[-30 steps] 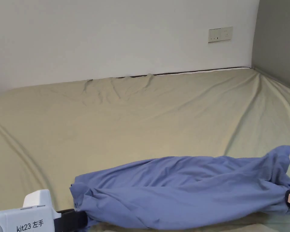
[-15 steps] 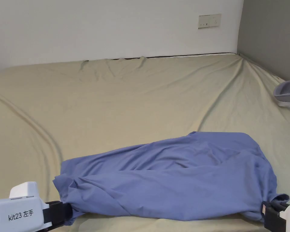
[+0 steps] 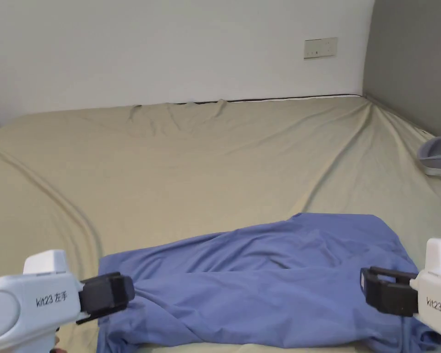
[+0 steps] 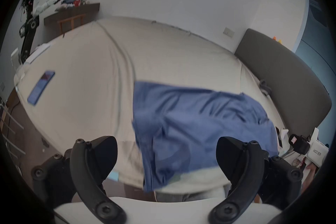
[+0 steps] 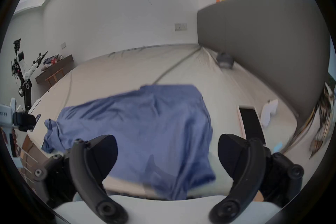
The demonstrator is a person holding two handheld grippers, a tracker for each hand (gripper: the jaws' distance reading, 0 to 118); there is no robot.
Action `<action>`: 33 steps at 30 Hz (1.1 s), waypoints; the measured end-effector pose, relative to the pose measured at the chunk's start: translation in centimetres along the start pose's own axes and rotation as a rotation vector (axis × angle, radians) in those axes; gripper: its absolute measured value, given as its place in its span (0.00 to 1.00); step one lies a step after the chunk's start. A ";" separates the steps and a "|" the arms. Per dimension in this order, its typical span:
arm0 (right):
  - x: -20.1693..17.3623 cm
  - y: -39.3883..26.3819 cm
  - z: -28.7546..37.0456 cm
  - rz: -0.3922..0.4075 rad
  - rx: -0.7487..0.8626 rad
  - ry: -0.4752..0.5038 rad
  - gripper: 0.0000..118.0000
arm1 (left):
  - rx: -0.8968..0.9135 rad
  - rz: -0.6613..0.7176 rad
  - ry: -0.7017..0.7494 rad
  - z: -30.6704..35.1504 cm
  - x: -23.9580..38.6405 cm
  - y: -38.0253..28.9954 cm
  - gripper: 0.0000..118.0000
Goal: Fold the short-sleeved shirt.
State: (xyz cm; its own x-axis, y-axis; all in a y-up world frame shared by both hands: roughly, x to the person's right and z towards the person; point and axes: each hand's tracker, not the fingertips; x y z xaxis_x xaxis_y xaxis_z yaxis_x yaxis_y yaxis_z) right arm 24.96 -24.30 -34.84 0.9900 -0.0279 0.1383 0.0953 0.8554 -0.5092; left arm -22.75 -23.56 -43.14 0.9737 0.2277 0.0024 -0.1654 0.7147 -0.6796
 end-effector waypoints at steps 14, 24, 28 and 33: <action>-0.8 8.9 -12.4 -0.002 0.072 0.179 0.00 | -0.145 -0.149 0.110 -15.0 -0.5 9.0 0.14; 0.3 9.1 -16.2 -0.020 0.023 0.187 0.00 | -0.295 -0.252 0.185 -23.2 -0.7 7.2 0.79; 0.5 9.0 -16.3 0.028 -0.007 0.151 0.01 | -0.253 -0.191 0.067 -21.5 -0.5 7.6 0.33; 1.7 8.9 -17.0 -0.005 -0.054 0.116 0.56 | -0.278 -0.191 0.012 -21.5 0.4 8.1 0.05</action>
State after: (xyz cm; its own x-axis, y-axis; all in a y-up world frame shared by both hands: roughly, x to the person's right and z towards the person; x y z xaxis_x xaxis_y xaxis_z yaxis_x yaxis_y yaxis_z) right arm 29.25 -25.50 -53.59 0.9946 -0.0942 0.0433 0.1024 0.8263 -0.5538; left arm -20.30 -31.87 -64.42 0.9851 0.0979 0.1416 0.0678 0.5353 -0.8420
